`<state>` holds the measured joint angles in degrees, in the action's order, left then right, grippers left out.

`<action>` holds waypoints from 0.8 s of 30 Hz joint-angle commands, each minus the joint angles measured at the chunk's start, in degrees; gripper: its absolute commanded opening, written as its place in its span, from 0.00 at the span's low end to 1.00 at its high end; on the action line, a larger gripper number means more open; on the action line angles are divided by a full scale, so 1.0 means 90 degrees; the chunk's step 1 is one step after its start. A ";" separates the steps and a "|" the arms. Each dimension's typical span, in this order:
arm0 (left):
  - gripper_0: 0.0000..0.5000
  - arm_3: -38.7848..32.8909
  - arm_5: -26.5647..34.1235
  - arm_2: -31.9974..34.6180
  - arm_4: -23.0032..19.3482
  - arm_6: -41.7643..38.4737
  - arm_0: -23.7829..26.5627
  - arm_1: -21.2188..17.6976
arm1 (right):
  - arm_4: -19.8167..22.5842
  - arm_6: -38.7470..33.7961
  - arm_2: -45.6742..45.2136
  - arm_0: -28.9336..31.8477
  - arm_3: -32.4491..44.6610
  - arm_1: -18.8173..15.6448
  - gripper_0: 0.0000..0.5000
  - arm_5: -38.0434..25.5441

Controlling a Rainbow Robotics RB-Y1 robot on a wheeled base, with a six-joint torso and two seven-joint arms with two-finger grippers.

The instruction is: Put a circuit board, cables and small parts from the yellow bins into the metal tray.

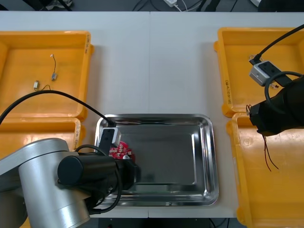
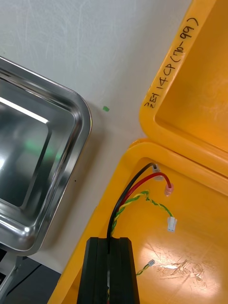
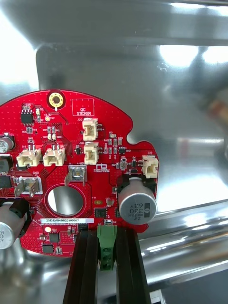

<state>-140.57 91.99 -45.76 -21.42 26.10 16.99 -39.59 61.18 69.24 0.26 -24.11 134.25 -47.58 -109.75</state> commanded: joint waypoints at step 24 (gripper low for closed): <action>0.00 0.0414 -0.0788 -0.0755 0.0319 -0.0566 0.0153 0.0190 | -0.0078 -0.0115 0.0029 -0.0212 0.0181 0.0033 0.00 -0.0028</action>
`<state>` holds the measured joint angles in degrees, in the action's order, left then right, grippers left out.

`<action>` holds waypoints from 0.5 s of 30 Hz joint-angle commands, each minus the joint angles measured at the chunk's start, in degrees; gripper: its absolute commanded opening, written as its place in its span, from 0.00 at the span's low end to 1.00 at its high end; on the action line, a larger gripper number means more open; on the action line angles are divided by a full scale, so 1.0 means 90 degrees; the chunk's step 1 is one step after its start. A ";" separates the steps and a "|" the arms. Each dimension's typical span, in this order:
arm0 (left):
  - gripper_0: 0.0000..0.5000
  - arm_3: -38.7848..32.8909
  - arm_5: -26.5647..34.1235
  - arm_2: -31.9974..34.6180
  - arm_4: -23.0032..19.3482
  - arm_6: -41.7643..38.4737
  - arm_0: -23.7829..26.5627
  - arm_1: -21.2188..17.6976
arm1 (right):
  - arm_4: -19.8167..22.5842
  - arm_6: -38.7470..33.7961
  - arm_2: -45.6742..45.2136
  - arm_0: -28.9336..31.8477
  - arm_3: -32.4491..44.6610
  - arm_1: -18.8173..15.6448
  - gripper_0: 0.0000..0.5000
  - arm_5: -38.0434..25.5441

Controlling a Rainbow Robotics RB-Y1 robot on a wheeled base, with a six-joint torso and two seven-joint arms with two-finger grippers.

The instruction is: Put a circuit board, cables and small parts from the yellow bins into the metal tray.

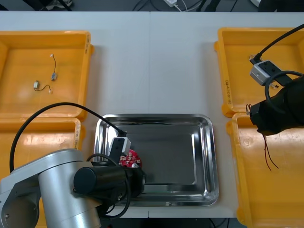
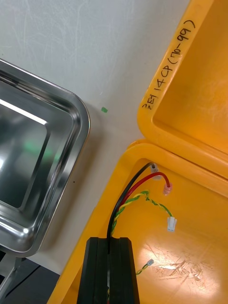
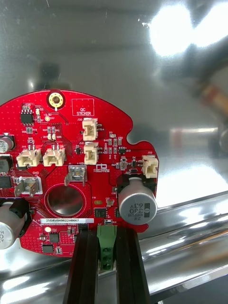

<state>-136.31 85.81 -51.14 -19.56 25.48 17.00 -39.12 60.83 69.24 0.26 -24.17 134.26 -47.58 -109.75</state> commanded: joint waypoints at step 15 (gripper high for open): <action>0.23 -0.0060 -0.0189 -0.0217 0.0191 -0.0556 0.0054 0.0137 | 0.0028 -0.0115 0.0029 -0.0205 0.0170 0.0033 0.00 -0.0028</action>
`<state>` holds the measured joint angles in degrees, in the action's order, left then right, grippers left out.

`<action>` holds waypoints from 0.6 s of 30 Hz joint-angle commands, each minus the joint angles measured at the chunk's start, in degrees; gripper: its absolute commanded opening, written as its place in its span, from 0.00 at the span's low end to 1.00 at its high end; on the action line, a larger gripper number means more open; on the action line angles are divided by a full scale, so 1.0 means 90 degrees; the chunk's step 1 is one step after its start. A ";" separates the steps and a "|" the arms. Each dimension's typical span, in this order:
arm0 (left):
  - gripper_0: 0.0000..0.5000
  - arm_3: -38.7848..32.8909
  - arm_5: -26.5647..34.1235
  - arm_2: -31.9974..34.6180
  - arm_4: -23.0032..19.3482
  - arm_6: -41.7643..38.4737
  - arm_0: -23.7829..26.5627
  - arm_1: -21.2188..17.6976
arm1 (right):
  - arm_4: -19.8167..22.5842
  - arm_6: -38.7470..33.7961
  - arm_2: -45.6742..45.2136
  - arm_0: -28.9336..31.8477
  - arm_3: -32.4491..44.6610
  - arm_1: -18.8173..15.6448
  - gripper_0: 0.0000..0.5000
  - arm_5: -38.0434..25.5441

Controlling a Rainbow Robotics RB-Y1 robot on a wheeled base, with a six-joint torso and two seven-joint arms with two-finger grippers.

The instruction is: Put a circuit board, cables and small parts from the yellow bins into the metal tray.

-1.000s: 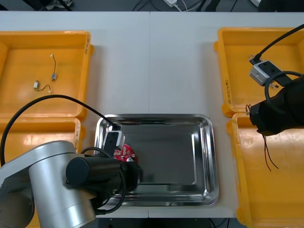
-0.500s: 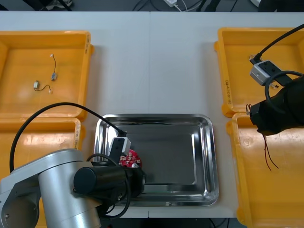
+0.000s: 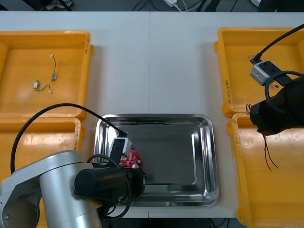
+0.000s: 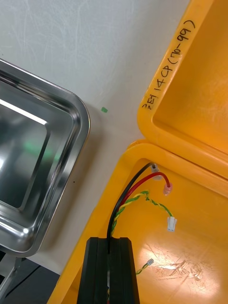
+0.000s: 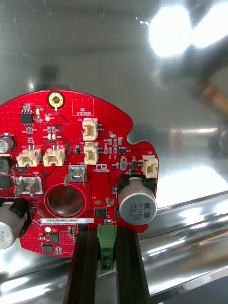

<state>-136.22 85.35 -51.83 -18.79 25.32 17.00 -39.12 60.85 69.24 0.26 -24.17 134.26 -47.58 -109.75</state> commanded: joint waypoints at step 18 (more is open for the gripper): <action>1.00 -0.0069 -0.0332 -0.0237 0.0350 -0.0636 -0.0004 0.0118 | 0.0163 -0.0115 0.0029 -0.0215 0.0238 0.0043 0.00 -0.0028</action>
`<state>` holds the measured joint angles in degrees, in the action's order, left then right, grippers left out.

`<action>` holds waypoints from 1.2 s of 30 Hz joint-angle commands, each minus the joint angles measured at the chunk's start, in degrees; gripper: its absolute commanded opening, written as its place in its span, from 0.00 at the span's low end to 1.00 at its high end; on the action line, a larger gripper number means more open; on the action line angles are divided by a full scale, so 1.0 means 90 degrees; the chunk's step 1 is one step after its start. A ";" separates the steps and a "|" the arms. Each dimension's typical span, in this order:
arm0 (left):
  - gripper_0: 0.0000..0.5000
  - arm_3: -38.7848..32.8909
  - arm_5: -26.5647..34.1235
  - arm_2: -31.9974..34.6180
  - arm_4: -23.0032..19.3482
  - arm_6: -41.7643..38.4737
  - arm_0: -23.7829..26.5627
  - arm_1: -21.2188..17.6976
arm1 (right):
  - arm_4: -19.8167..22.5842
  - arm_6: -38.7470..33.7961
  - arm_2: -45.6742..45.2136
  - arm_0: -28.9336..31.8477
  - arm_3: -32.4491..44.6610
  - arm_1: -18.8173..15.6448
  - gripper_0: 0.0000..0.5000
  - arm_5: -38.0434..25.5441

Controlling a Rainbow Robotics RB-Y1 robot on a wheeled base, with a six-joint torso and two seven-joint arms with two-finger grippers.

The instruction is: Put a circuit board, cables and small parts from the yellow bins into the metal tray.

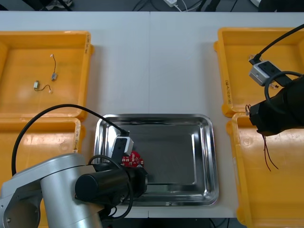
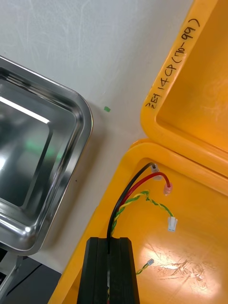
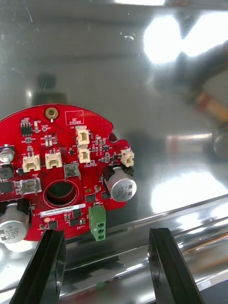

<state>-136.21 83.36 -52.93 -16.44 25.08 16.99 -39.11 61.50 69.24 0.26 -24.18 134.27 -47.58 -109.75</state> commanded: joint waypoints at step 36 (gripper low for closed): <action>1.00 -0.0930 0.1265 0.2629 -0.2314 0.0553 0.0416 -0.0381 | -0.0642 0.0676 0.2451 -0.0888 0.0726 0.0990 0.00 -0.0027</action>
<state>-142.14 93.29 -33.65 -34.41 25.22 18.17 -40.25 57.53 69.77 19.64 -30.24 139.18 -39.92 -109.76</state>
